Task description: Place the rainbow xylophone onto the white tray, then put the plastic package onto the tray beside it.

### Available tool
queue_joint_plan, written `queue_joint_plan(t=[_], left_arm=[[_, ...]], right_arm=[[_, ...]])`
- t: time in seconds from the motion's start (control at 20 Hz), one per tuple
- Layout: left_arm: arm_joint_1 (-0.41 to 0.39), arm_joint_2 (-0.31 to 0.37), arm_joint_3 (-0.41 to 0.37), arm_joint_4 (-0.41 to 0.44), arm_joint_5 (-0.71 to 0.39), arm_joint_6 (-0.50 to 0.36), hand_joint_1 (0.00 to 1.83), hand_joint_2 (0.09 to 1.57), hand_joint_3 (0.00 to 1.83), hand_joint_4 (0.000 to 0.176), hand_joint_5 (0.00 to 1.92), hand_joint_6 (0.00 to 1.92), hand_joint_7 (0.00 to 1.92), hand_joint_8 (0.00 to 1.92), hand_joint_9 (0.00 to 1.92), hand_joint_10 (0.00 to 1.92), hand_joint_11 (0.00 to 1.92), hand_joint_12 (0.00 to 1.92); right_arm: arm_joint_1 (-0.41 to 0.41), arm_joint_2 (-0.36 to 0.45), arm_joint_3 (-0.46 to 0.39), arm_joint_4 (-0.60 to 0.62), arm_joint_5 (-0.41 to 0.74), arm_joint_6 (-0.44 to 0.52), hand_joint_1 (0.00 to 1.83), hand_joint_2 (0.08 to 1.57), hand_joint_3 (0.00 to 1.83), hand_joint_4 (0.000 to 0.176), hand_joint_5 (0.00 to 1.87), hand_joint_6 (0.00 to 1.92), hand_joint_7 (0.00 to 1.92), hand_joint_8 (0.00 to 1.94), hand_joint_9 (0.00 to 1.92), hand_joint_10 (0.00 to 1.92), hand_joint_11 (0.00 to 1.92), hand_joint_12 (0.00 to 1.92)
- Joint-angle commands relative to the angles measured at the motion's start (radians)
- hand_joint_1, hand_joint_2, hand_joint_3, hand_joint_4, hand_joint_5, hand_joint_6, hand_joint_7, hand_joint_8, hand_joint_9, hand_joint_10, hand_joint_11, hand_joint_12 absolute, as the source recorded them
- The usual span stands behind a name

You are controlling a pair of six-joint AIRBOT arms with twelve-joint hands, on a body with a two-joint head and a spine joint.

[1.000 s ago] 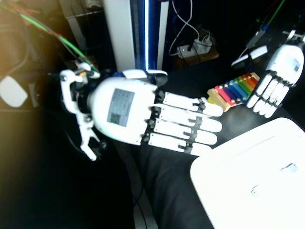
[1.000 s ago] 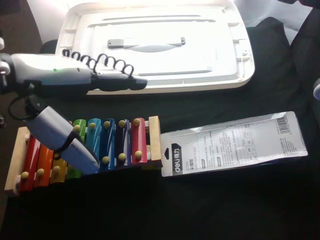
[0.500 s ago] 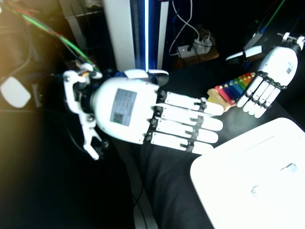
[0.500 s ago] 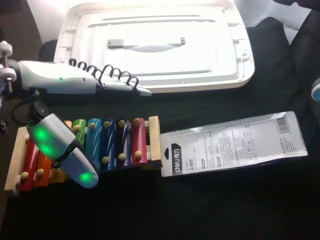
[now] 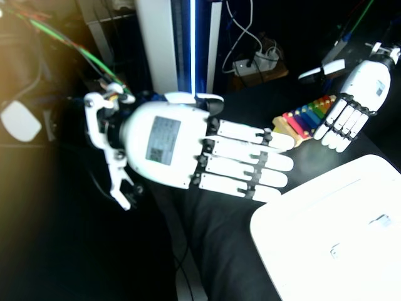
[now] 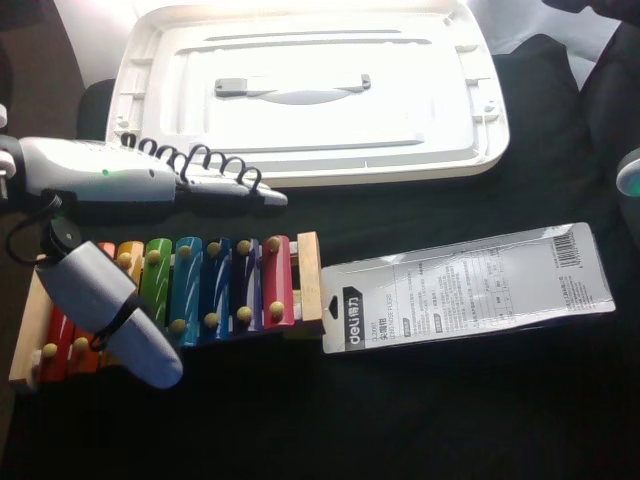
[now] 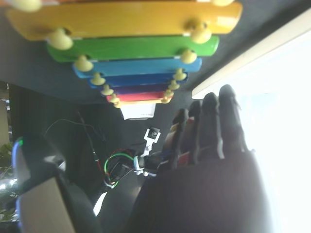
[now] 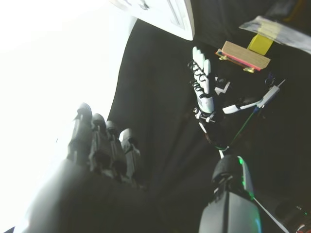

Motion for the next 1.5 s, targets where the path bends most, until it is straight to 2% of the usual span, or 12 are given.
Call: queue_joint_plan(t=[0.0, 0.3, 0.55, 0.9, 1.0, 1.05, 1.1, 1.15, 1.2, 1.25, 1.35, 1.45], left_arm=[[-0.003, 0.008, -0.002, -0.057, -0.026, 0.001, 0.59, 0.63, 0.00, 0.000, 0.00, 0.00, 0.00, 0.00, 0.00, 0.00, 0.02, 0.01], [0.016, 0.018, -0.012, -0.084, -0.030, 0.017, 0.62, 0.64, 0.00, 0.000, 0.00, 0.00, 0.00, 0.00, 0.00, 0.00, 0.08, 0.04], [0.019, 0.001, -0.012, -0.035, -0.002, 0.018, 0.67, 0.66, 0.01, 0.000, 0.00, 0.00, 0.00, 0.00, 0.00, 0.00, 0.02, 0.02], [0.039, -0.032, 0.003, -0.017, 0.022, 0.018, 0.66, 0.68, 0.00, 0.000, 0.00, 0.00, 0.00, 0.00, 0.00, 0.00, 0.06, 0.03], [0.051, -0.047, 0.010, -0.018, 0.022, 0.018, 0.72, 0.68, 0.00, 0.001, 0.00, 0.00, 0.00, 0.00, 0.00, 0.00, 0.05, 0.03], [0.056, -0.054, 0.014, -0.017, 0.022, 0.018, 0.71, 0.67, 0.00, 0.027, 0.00, 0.00, 0.00, 0.00, 0.00, 0.00, 0.07, 0.03], [0.061, -0.064, 0.019, -0.016, 0.024, 0.018, 0.72, 0.67, 0.00, 0.026, 0.00, 0.00, 0.00, 0.00, 0.00, 0.00, 0.09, 0.05], [0.066, -0.070, 0.023, -0.017, 0.024, 0.018, 0.75, 0.66, 0.00, 0.010, 0.00, 0.00, 0.00, 0.00, 0.00, 0.00, 0.08, 0.04], [0.069, -0.073, 0.025, -0.017, 0.025, 0.018, 0.76, 0.66, 0.00, 0.017, 0.00, 0.00, 0.00, 0.00, 0.00, 0.00, 0.09, 0.05], [0.073, -0.076, 0.027, -0.017, 0.026, 0.018, 0.77, 0.66, 0.00, 0.003, 0.00, 0.00, 0.00, 0.00, 0.00, 0.00, 0.06, 0.04], [0.081, -0.081, 0.028, -0.025, 0.025, 0.018, 0.86, 0.69, 0.01, 0.040, 0.00, 0.00, 0.00, 0.00, 0.00, 0.00, 0.04, 0.03], [0.087, -0.082, 0.028, -0.031, 0.023, 0.018, 1.01, 0.78, 0.01, 0.039, 0.00, 0.00, 0.00, 0.00, 0.00, 0.00, 0.06, 0.04]], right_arm=[[0.014, -0.002, 0.000, 0.058, 0.097, 0.006, 0.65, 0.87, 0.01, 0.025, 0.11, 0.00, 0.01, 0.00, 0.00, 0.00, 0.00, 0.00], [0.014, -0.004, 0.000, 0.054, 0.097, 0.006, 0.63, 0.86, 0.00, 0.031, 0.11, 0.00, 0.01, 0.00, 0.00, 0.00, 0.00, 0.00], [0.014, -0.007, 0.001, 0.054, 0.097, 0.006, 0.64, 0.87, 0.01, 0.017, 0.10, 0.00, 0.01, 0.00, 0.00, 0.00, 0.00, 0.00], [0.014, -0.008, 0.000, 0.047, 0.097, 0.006, 0.65, 0.90, 0.01, 0.022, 0.08, 0.00, 0.02, 0.00, 0.00, 0.00, 0.00, 0.00], [0.014, -0.008, 0.000, 0.047, 0.097, 0.006, 0.63, 0.91, 0.01, 0.011, 0.07, 0.00, 0.01, 0.00, 0.00, 0.00, 0.00, 0.00], [0.014, -0.008, 0.000, 0.046, 0.097, 0.006, 0.62, 0.92, 0.01, 0.006, 0.06, 0.00, 0.02, 0.00, 0.00, 0.00, 0.00, 0.00], [0.014, -0.008, 0.000, 0.046, 0.097, 0.006, 0.63, 0.93, 0.02, 0.006, 0.06, 0.00, 0.02, 0.00, 0.00, 0.00, 0.00, 0.00], [0.014, -0.008, 0.000, 0.046, 0.097, 0.006, 0.63, 0.93, 0.02, 0.009, 0.07, 0.00, 0.02, 0.00, 0.00, 0.00, 0.00, 0.00], [0.014, -0.008, 0.000, 0.046, 0.097, 0.006, 0.63, 0.94, 0.02, 0.011, 0.07, 0.00, 0.03, 0.01, 0.00, 0.00, 0.00, 0.00], [0.014, -0.008, -0.001, 0.046, 0.097, 0.006, 0.63, 0.94, 0.02, 0.021, 0.07, 0.00, 0.03, 0.01, 0.00, 0.00, 0.00, 0.00], [0.014, -0.008, -0.001, 0.046, 0.097, 0.006, 0.66, 0.96, 0.02, 0.000, 0.06, 0.00, 0.02, 0.00, 0.00, 0.00, 0.00, 0.00], [0.014, -0.008, -0.002, 0.046, 0.097, 0.006, 0.67, 0.97, 0.02, 0.000, 0.05, 0.00, 0.00, 0.00, 0.00, 0.00, 0.00, 0.00]])
